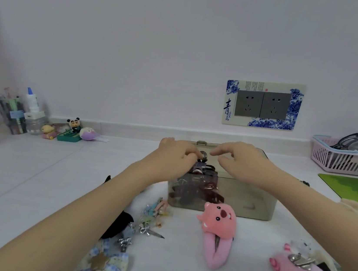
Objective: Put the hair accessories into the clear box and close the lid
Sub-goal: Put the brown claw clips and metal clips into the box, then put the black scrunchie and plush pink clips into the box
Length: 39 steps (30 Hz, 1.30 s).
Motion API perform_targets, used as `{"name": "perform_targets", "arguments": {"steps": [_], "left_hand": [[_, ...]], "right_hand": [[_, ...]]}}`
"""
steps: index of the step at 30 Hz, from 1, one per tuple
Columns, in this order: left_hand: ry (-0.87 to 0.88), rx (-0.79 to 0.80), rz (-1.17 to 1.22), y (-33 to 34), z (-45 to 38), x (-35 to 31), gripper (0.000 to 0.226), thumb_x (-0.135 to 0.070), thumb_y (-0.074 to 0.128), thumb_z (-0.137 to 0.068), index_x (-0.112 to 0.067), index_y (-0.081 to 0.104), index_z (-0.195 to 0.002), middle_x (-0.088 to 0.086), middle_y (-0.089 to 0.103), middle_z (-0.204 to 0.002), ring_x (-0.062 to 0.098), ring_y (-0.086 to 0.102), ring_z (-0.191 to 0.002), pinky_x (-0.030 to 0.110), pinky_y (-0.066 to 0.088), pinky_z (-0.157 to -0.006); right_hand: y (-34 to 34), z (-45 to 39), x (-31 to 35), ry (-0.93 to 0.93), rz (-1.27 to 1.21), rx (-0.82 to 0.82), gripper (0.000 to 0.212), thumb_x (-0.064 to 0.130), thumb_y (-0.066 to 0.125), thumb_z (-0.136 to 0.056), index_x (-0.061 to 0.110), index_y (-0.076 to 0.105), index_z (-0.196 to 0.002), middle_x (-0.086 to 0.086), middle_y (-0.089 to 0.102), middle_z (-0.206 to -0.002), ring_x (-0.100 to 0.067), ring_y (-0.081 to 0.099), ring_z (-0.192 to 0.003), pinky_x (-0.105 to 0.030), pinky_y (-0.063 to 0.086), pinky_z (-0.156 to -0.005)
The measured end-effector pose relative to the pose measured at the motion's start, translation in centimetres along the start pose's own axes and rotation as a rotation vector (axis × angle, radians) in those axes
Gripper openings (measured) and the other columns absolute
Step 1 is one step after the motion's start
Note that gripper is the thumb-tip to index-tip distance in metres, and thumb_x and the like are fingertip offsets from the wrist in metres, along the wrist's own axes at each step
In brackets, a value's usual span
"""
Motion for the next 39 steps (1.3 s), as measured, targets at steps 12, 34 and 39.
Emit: {"name": "perform_targets", "arguments": {"steps": [12, 34, 39], "left_hand": [[-0.304, -0.073, -0.374, 0.1, 10.8, 5.0, 0.046, -0.032, 0.041, -0.091, -0.026, 0.038, -0.137, 0.008, 0.027, -0.149, 0.025, 0.02, -0.14, 0.042, 0.013, -0.113], [-0.395, -0.555, 0.443, -5.7, 11.8, 11.0, 0.025, -0.008, 0.051, -0.09, -0.023, 0.056, -0.109, -0.003, 0.055, -0.101, 0.015, 0.054, -0.093, 0.023, 0.04, -0.078], [-0.441, -0.613, 0.868, -7.0, 11.8, 11.3, 0.025, -0.011, 0.049, -0.091, -0.032, 0.059, -0.1, -0.005, 0.061, -0.103, 0.016, 0.061, -0.092, 0.028, 0.047, -0.081]], "right_hand": [[4.7, 8.3, 5.2, -0.22, -0.09, 0.023, 0.03, 0.012, 0.05, -0.087, 0.026, 0.069, -0.106, 0.026, 0.053, -0.082, -0.003, 0.051, -0.093, -0.006, 0.034, -0.07], [8.3, 9.2, 5.3, -0.242, -0.216, -0.105, 0.028, 0.007, 0.052, -0.087, 0.023, 0.069, -0.102, 0.036, 0.047, -0.086, -0.003, 0.049, -0.094, 0.0, 0.032, -0.076], [8.4, 8.9, 5.9, -0.236, -0.249, -0.084, 0.028, 0.008, 0.051, -0.087, 0.024, 0.069, -0.103, 0.022, 0.058, -0.089, -0.01, 0.052, -0.099, -0.012, 0.038, -0.081]]}}
Point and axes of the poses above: each hand's wrist, its own z-axis away from the middle knuckle, its own y-axis out of the palm, x = y × z, the point moved 8 cm from there along -z, towards the middle knuckle
